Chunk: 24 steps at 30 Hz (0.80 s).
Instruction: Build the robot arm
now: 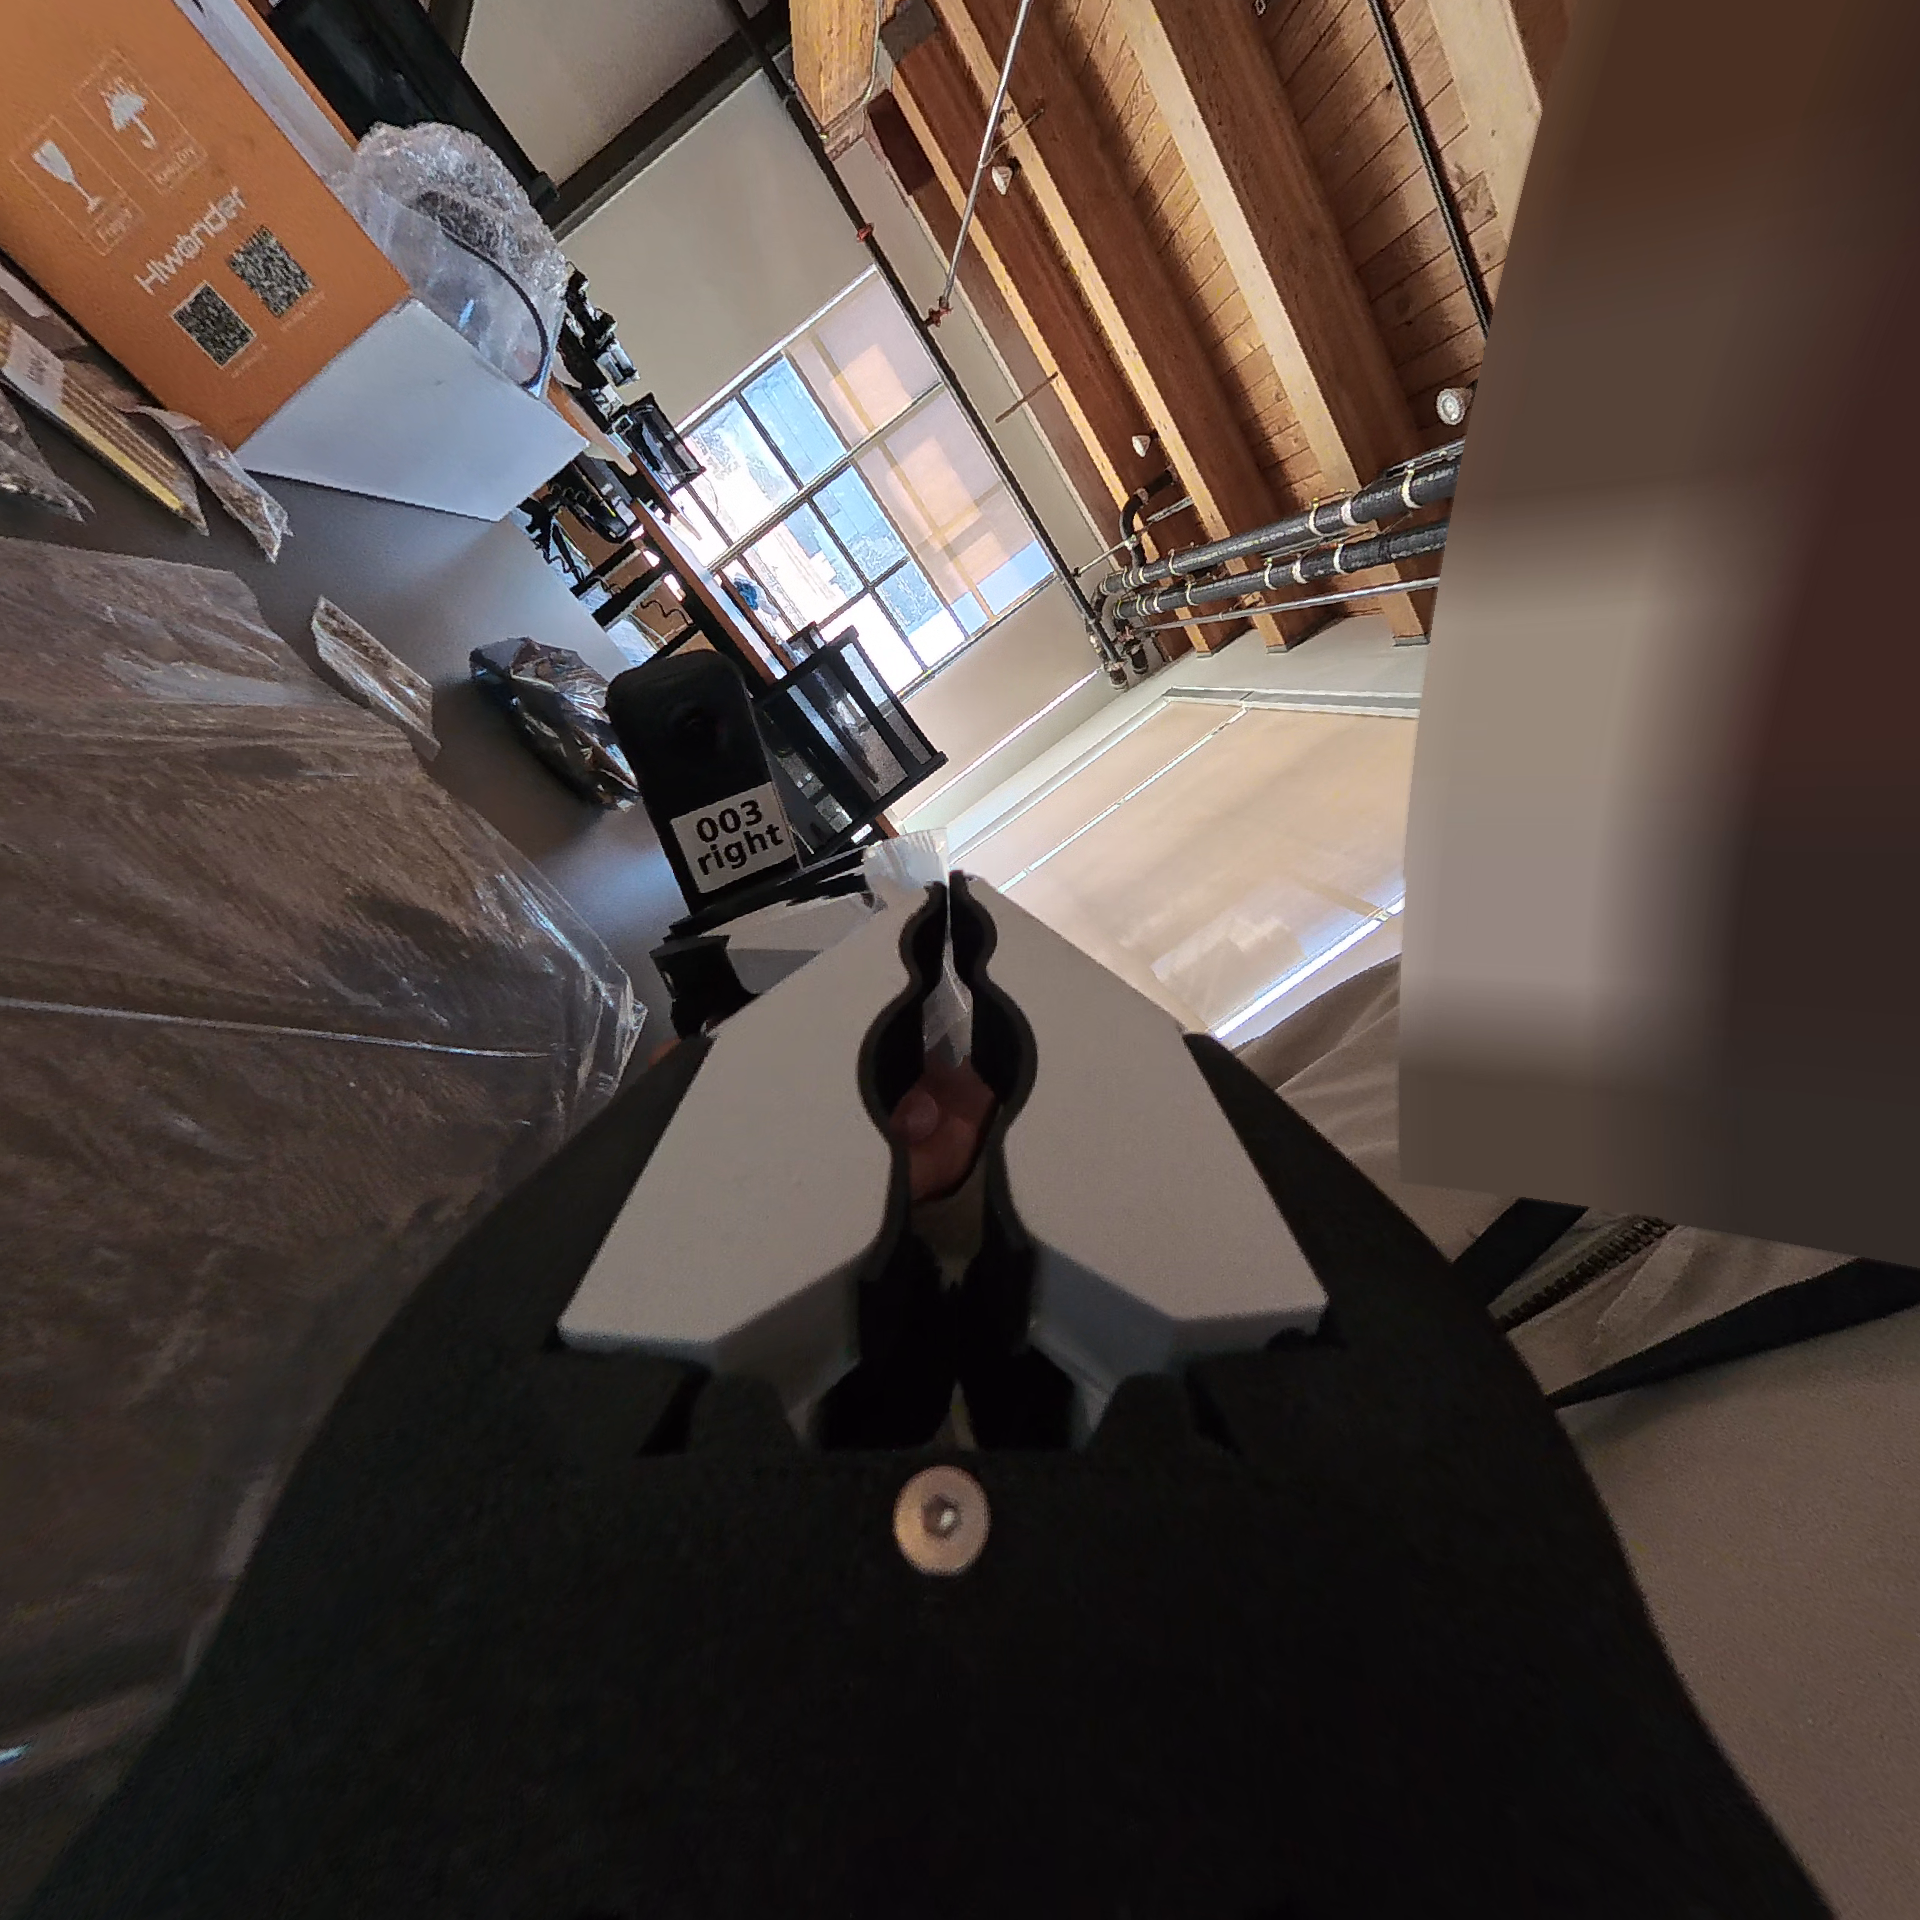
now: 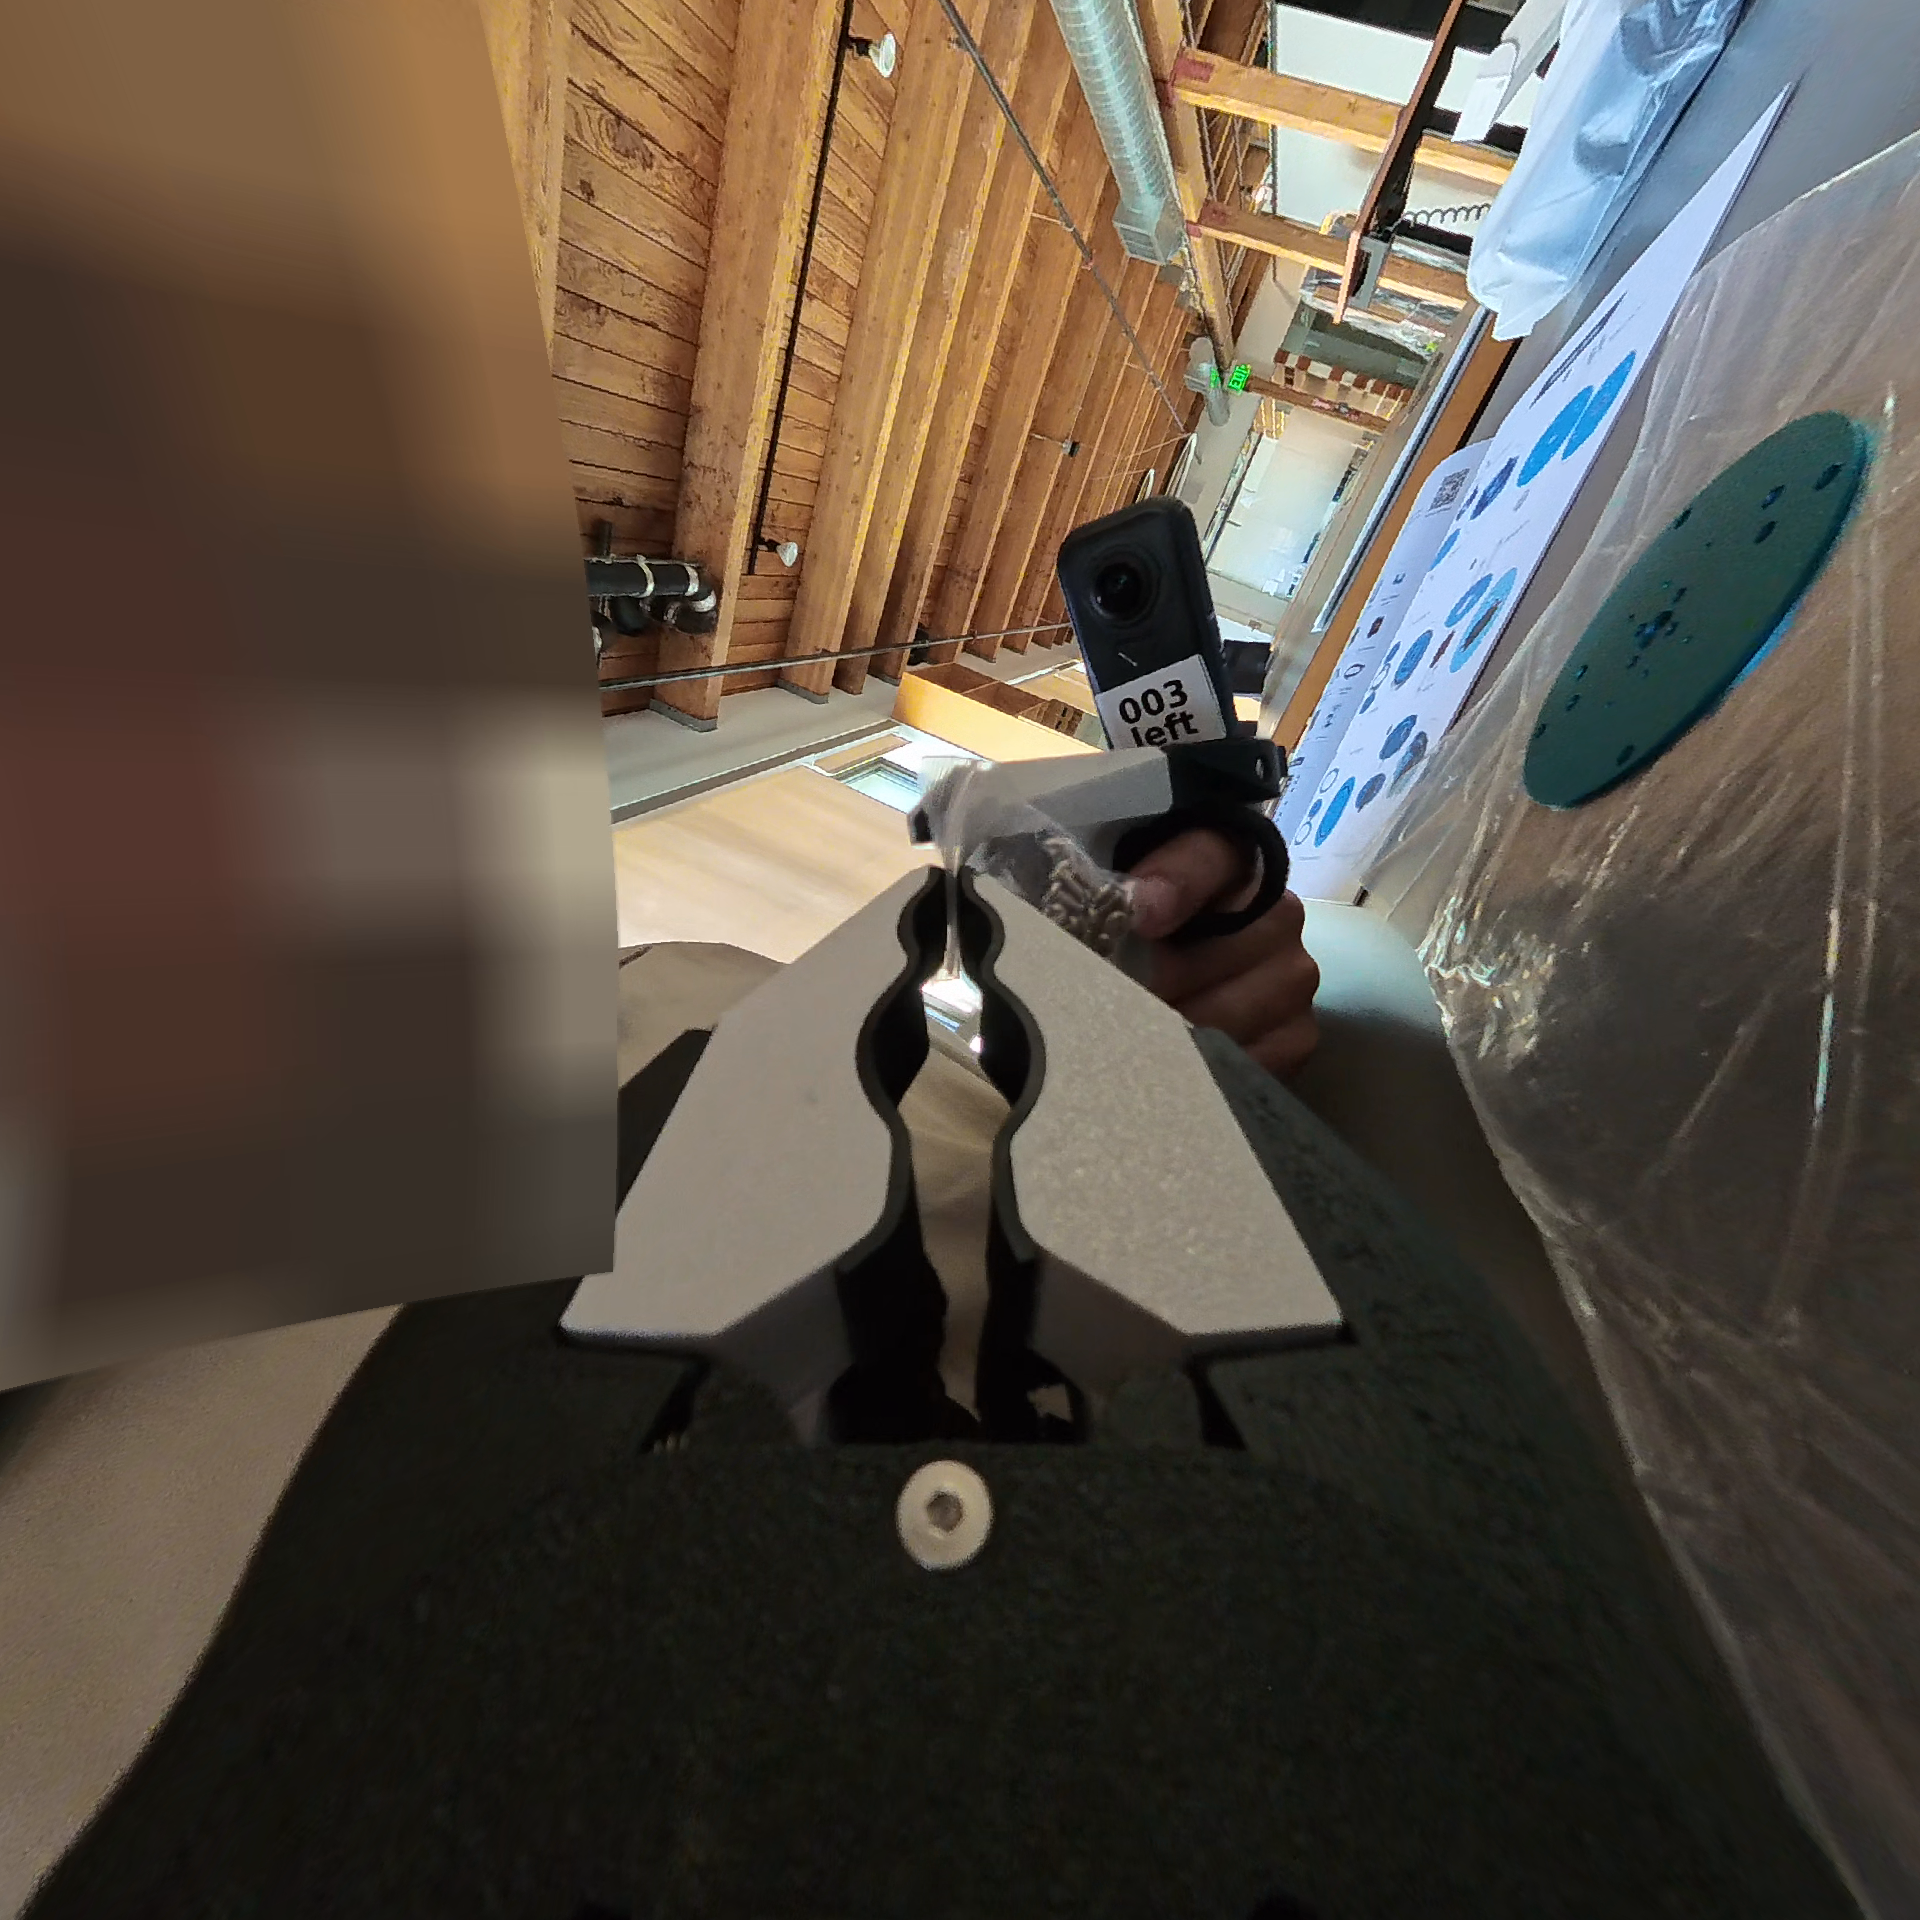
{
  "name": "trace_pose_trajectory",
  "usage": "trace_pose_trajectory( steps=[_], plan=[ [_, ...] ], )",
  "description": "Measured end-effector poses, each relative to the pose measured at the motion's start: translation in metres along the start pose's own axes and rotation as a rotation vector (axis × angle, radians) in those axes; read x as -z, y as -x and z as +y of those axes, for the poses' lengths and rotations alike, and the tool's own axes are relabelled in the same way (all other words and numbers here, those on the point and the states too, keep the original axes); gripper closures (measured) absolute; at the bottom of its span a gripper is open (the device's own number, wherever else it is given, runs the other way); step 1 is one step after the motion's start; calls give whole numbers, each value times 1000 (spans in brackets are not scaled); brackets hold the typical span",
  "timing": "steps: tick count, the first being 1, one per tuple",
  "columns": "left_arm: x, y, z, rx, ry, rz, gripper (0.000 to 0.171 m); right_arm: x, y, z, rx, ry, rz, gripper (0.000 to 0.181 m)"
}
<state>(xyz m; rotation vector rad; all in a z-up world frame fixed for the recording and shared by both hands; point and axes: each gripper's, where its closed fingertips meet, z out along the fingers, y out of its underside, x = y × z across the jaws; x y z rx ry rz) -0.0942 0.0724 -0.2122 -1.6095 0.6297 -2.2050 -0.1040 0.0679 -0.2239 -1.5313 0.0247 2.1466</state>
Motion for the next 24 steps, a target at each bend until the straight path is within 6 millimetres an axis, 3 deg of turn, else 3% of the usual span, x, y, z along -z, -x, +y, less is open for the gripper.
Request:
trace_pose_trajectory(
  steps=[24],
  plan=[
    [8,13,-7,-172,-22,-201,170,0,-12,0,59,10,113,181]
  ],
)
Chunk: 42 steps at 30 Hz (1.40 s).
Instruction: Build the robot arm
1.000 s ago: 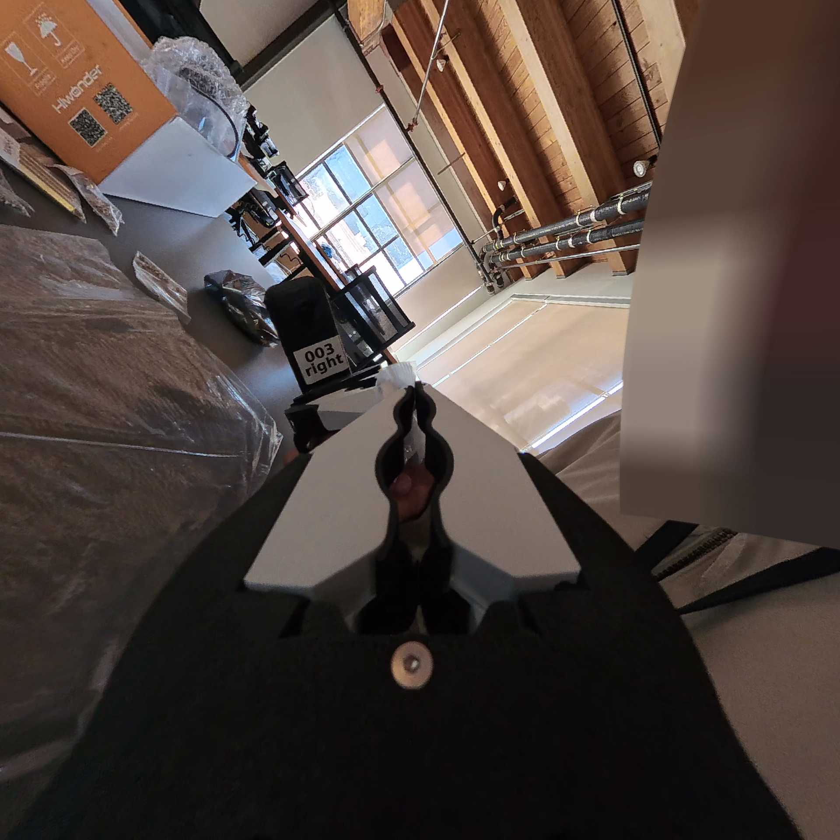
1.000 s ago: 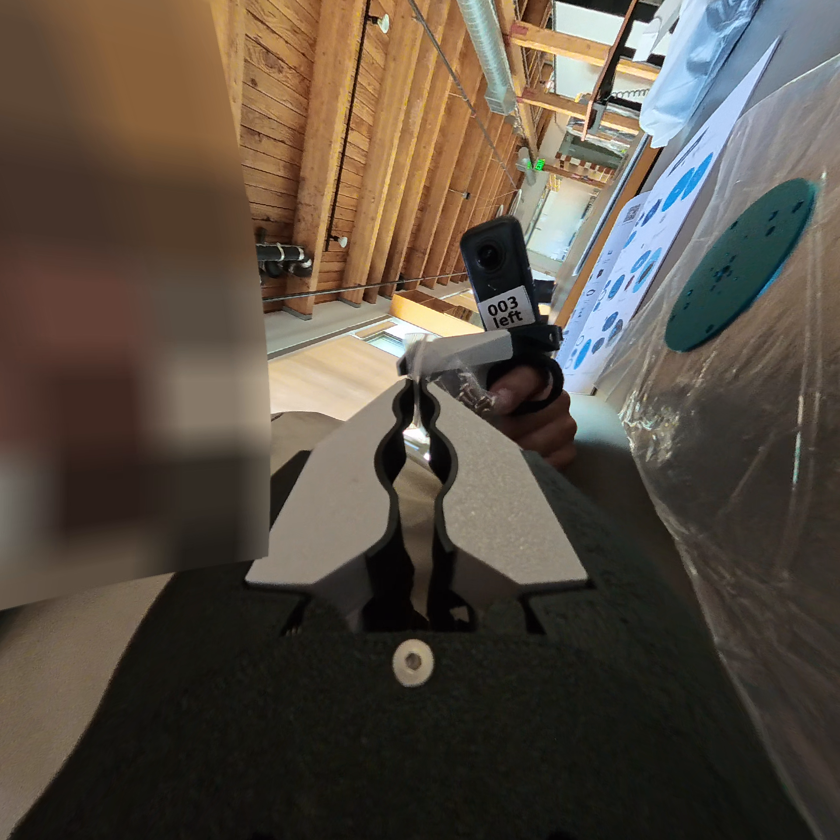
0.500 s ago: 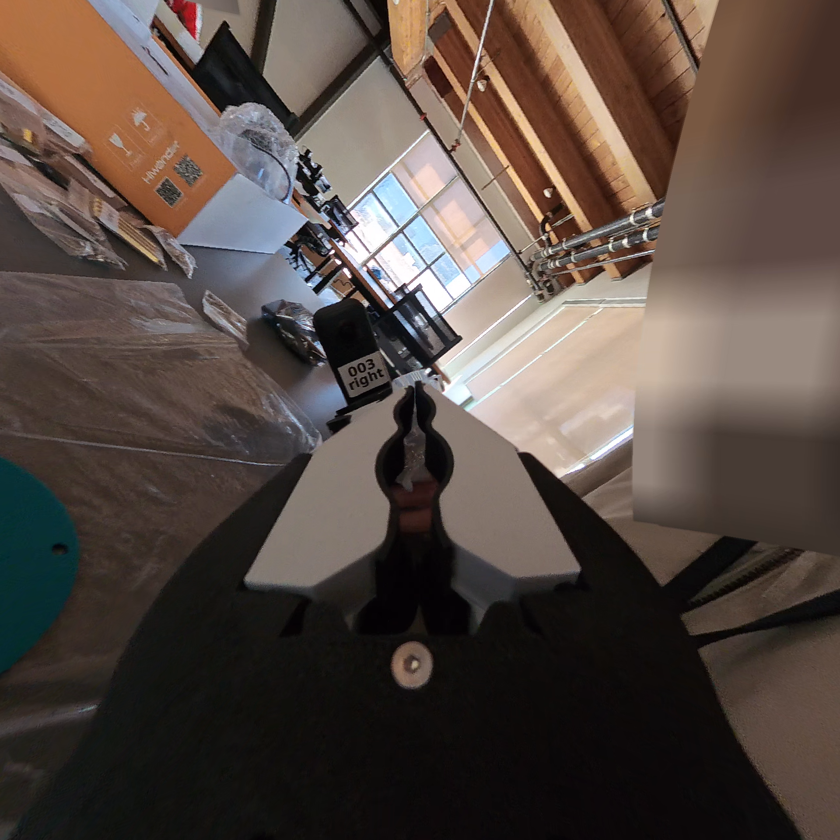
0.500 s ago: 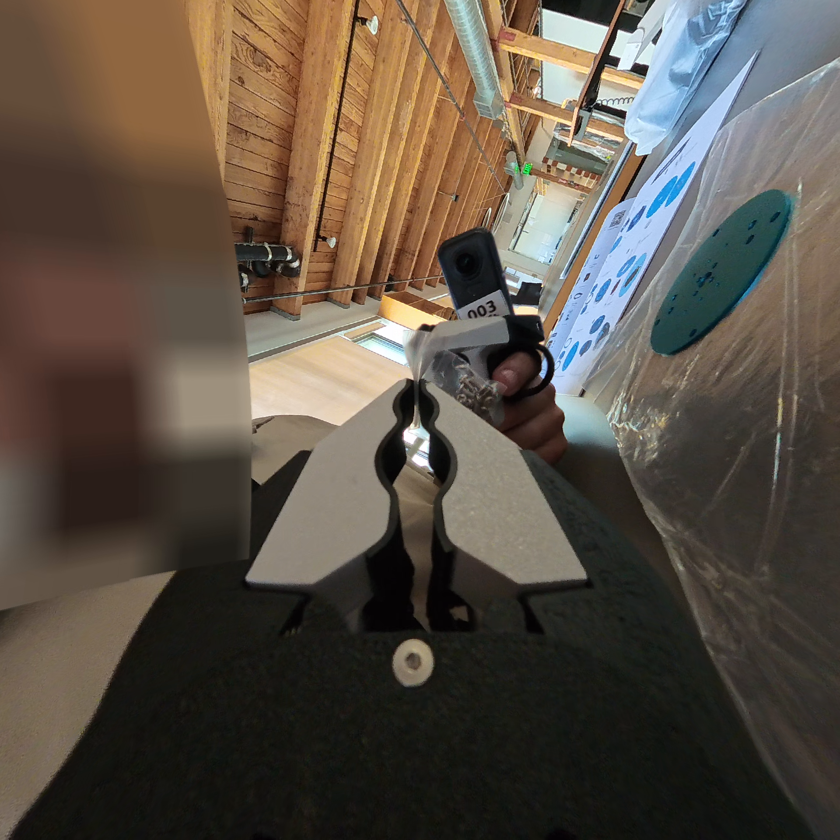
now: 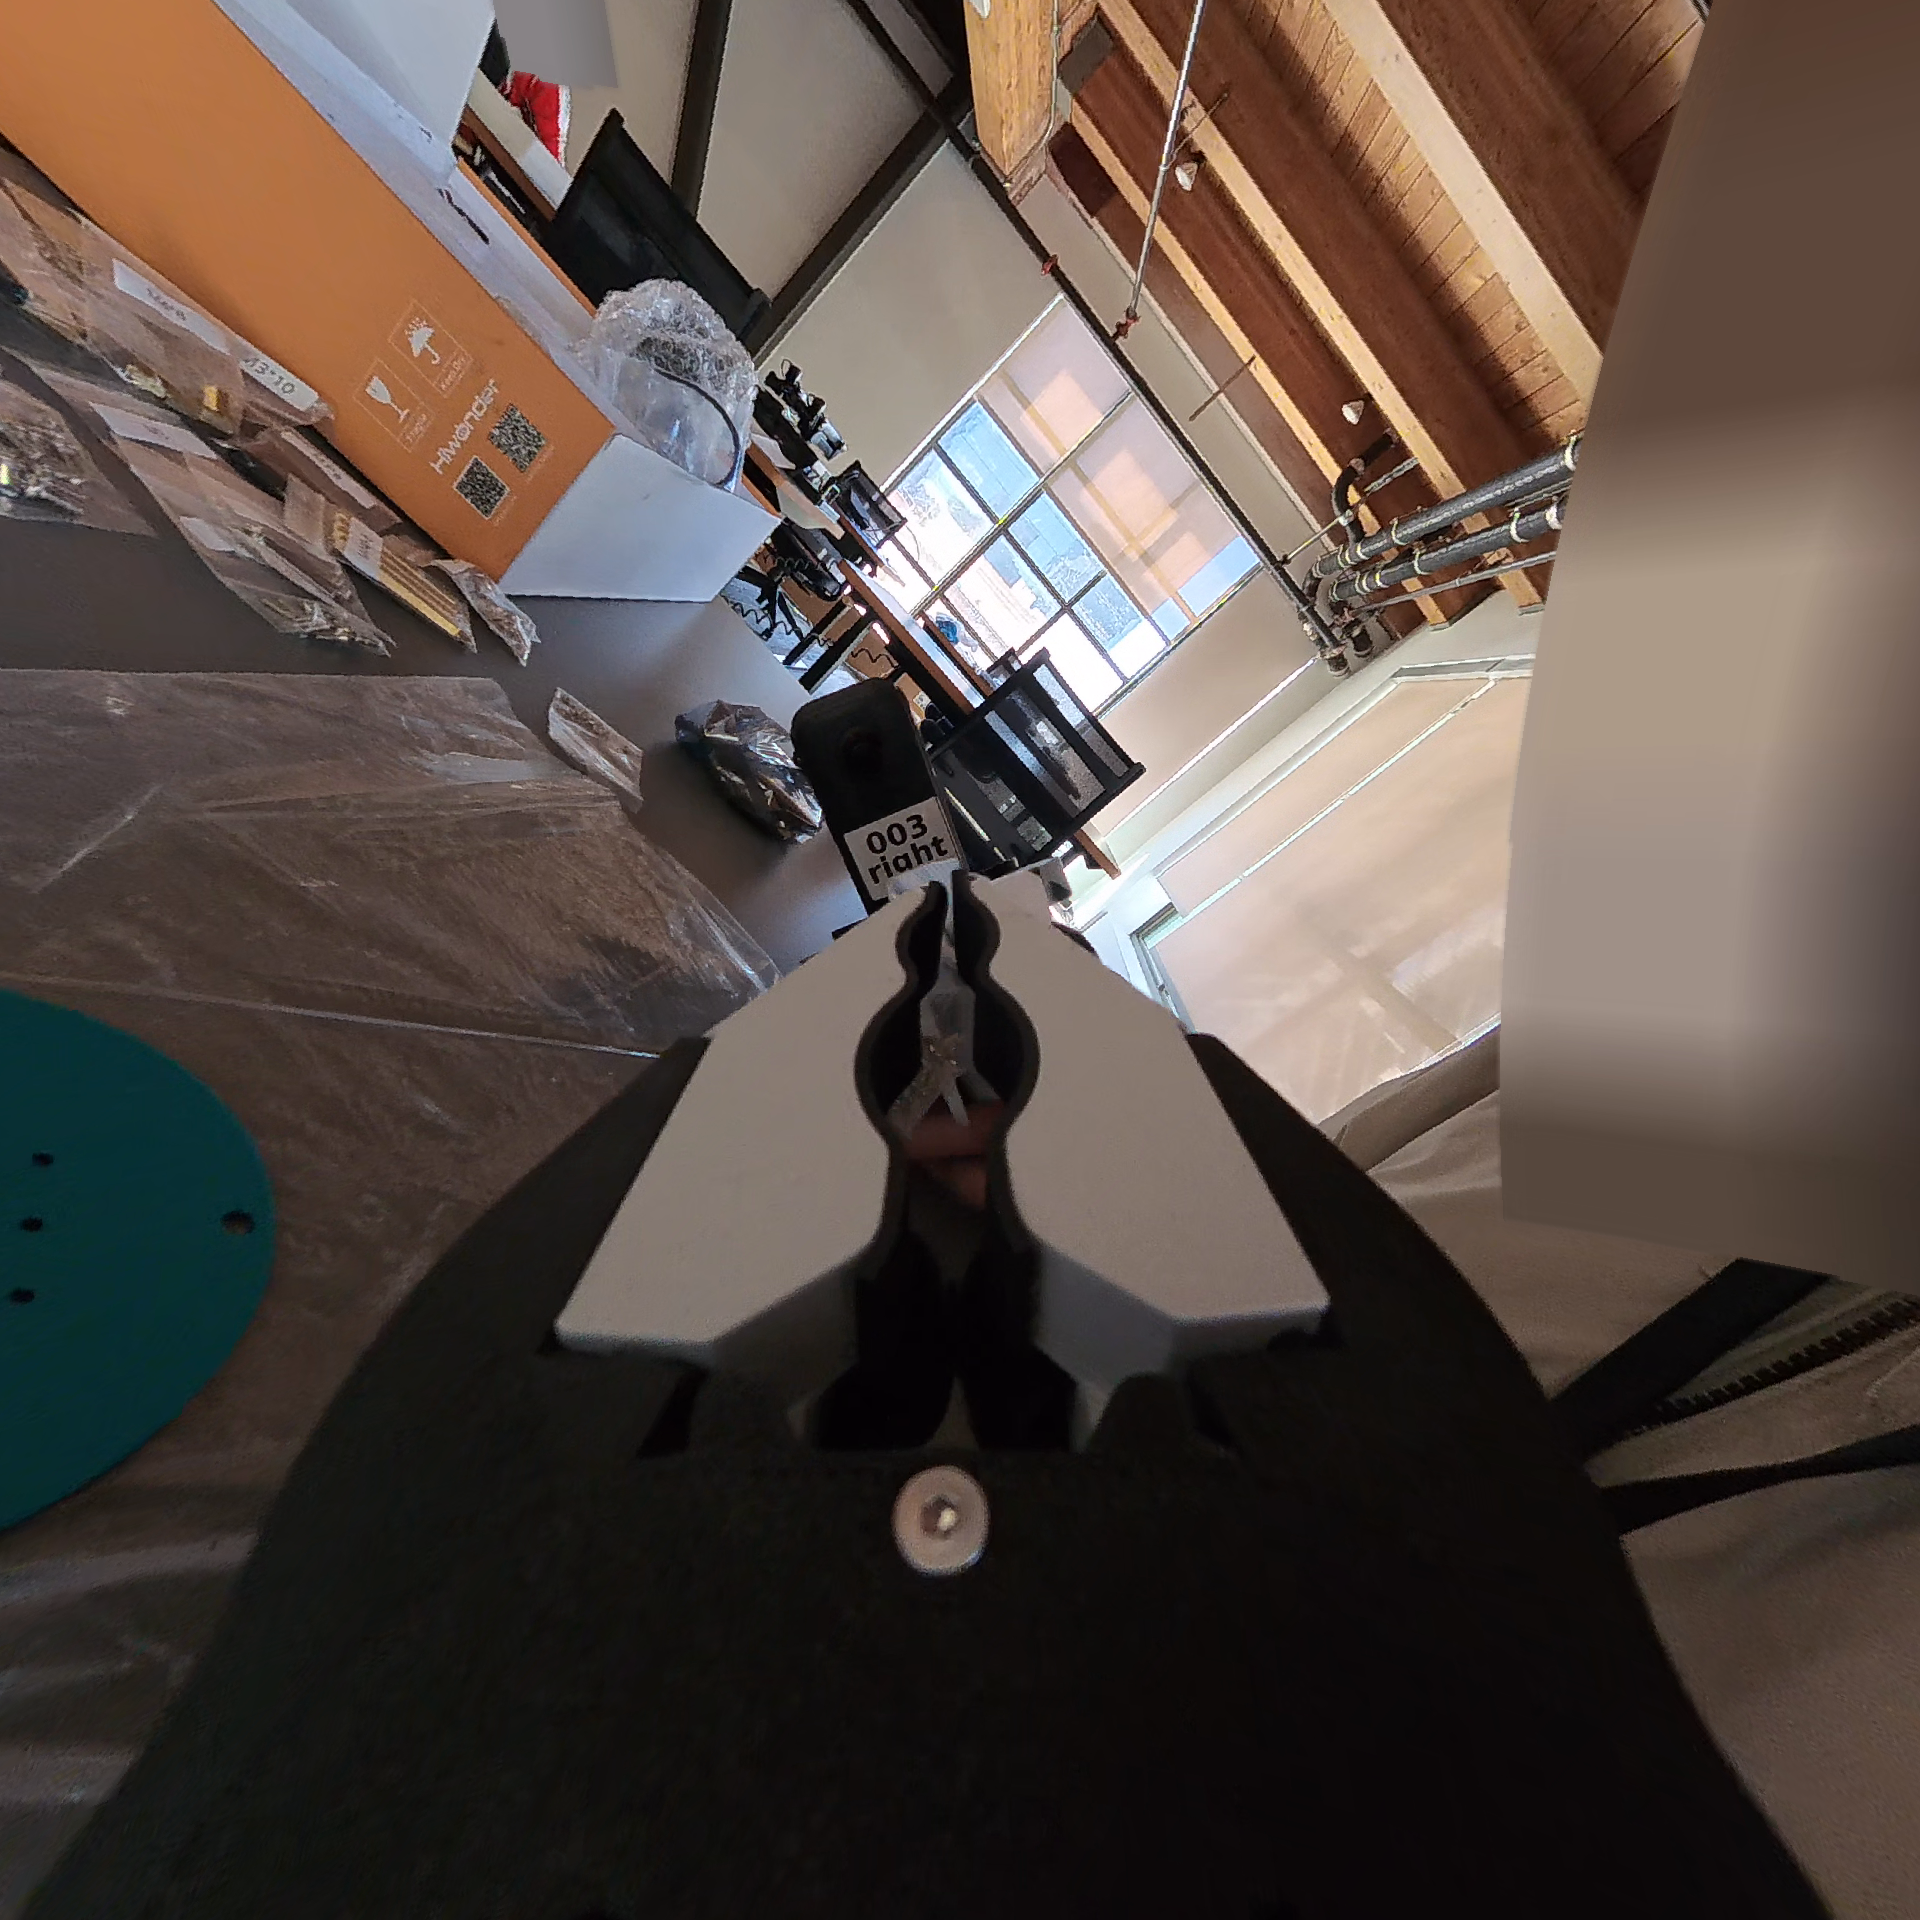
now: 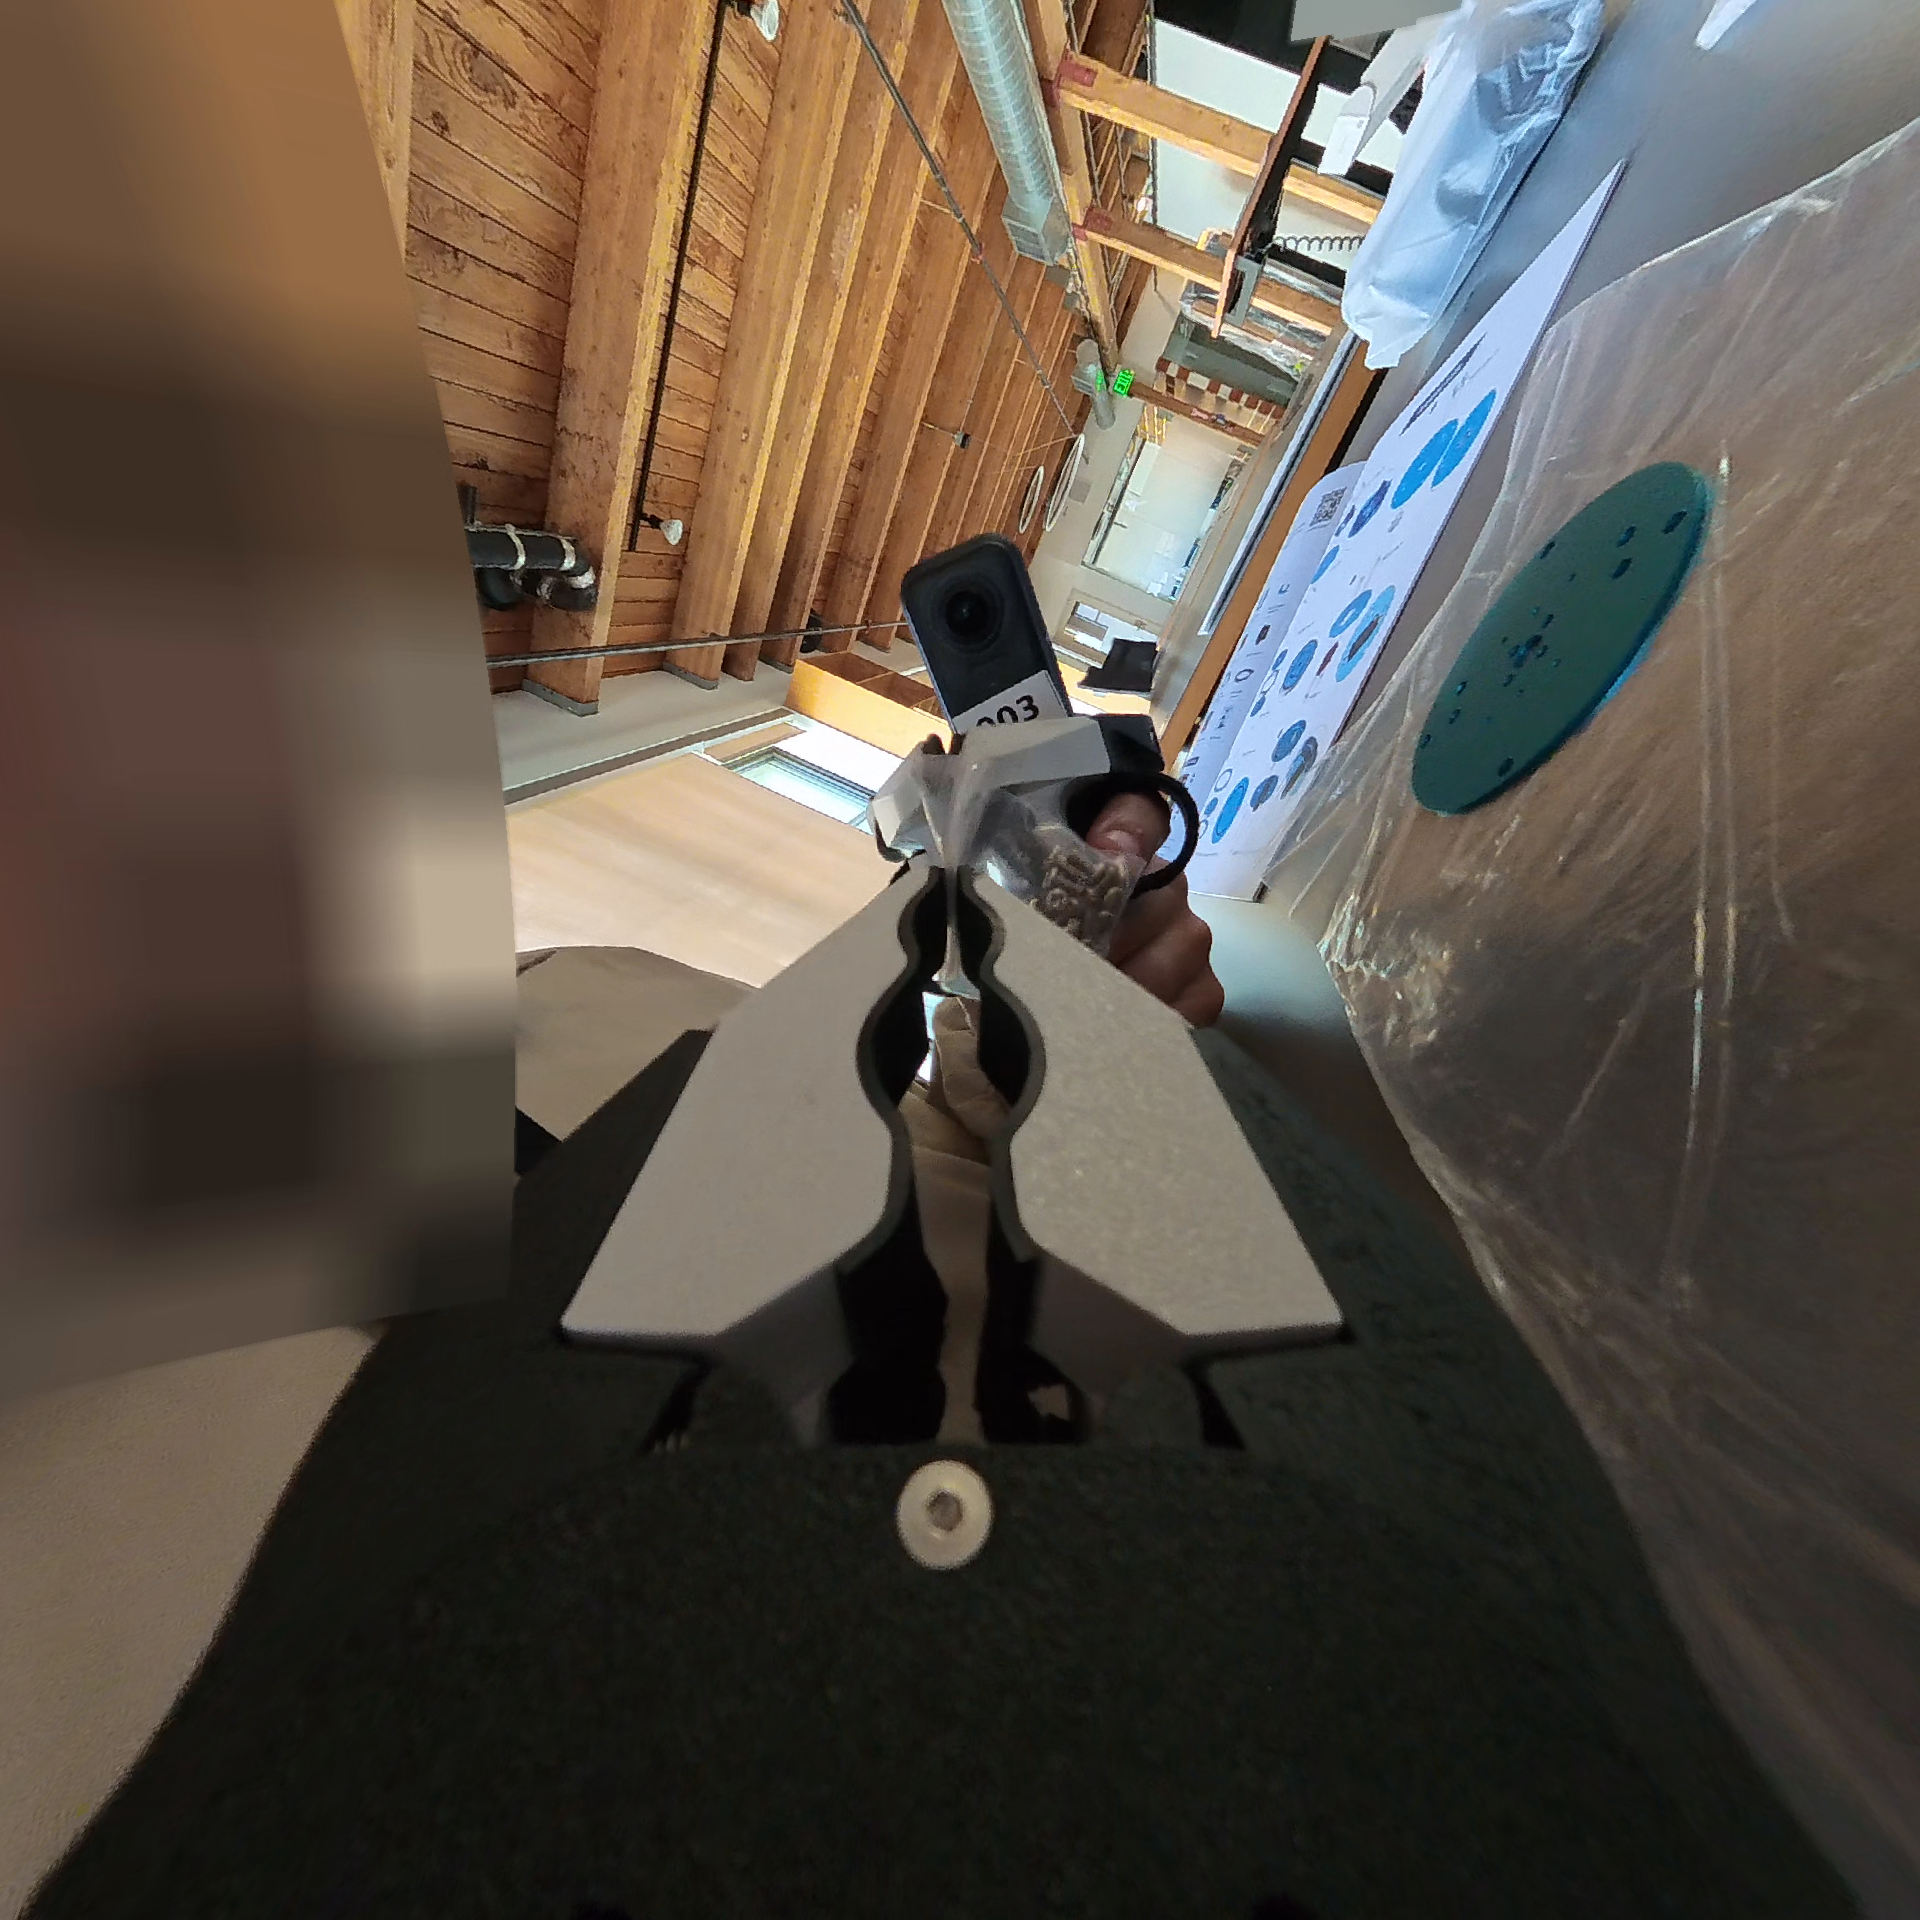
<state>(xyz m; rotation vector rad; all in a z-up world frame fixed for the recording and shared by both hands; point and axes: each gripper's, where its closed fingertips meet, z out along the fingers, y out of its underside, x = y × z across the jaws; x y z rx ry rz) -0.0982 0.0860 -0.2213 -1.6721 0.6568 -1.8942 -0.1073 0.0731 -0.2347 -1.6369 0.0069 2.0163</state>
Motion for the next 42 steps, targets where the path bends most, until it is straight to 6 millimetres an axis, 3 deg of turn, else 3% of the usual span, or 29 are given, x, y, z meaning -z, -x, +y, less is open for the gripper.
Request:
trace_pose_trajectory(
  steps=[42],
  plan=[
    [1,6,2,-53,4,-57,169,0,-4,0,-4,4,26,181]
  ],
)
